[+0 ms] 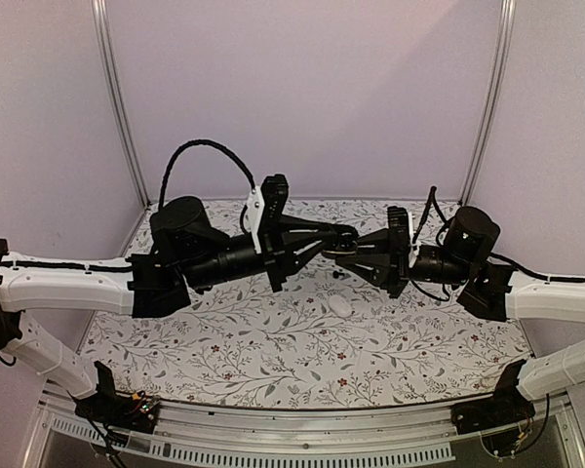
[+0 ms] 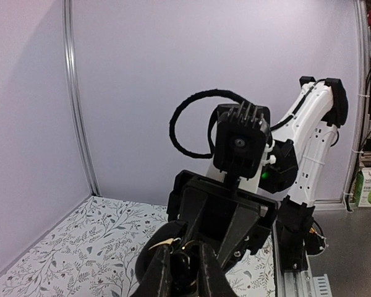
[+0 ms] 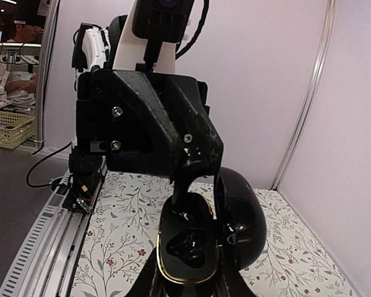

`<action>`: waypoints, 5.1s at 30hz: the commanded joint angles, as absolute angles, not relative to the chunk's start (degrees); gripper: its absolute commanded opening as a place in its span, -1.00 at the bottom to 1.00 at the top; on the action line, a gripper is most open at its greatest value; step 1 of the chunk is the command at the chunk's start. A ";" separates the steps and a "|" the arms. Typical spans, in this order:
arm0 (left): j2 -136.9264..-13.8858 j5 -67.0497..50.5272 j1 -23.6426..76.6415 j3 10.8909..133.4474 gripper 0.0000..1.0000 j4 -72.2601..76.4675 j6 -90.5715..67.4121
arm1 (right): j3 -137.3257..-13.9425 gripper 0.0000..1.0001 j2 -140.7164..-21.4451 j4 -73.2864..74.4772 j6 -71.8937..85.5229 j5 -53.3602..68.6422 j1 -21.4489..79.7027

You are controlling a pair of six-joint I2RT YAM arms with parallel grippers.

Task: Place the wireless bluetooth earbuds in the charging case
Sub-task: Insert the left earbud into the left side groove of the charging case.

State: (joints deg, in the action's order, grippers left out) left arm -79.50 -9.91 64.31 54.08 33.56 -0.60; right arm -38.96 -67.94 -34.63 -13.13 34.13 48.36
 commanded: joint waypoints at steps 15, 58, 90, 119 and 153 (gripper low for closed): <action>-78.15 -4.39 65.17 53.64 -0.77 33.60 3.12 | -40.78 -0.83 -67.67 -34.35 -11.68 37.42 48.83; -77.80 -3.91 65.61 51.39 -0.77 34.85 2.18 | -43.06 -0.93 -69.05 -36.91 -4.76 35.48 48.60; -75.43 5.21 65.77 51.51 -0.76 35.70 3.08 | -41.26 -1.00 -72.26 -43.90 6.06 36.74 47.57; -77.77 8.66 65.88 53.94 -0.63 31.78 0.29 | -41.99 -1.00 -71.62 -42.72 4.13 35.45 47.57; -70.44 -5.47 63.46 54.35 0.14 15.84 6.56 | -41.91 -1.00 -71.36 -39.84 4.84 39.17 46.76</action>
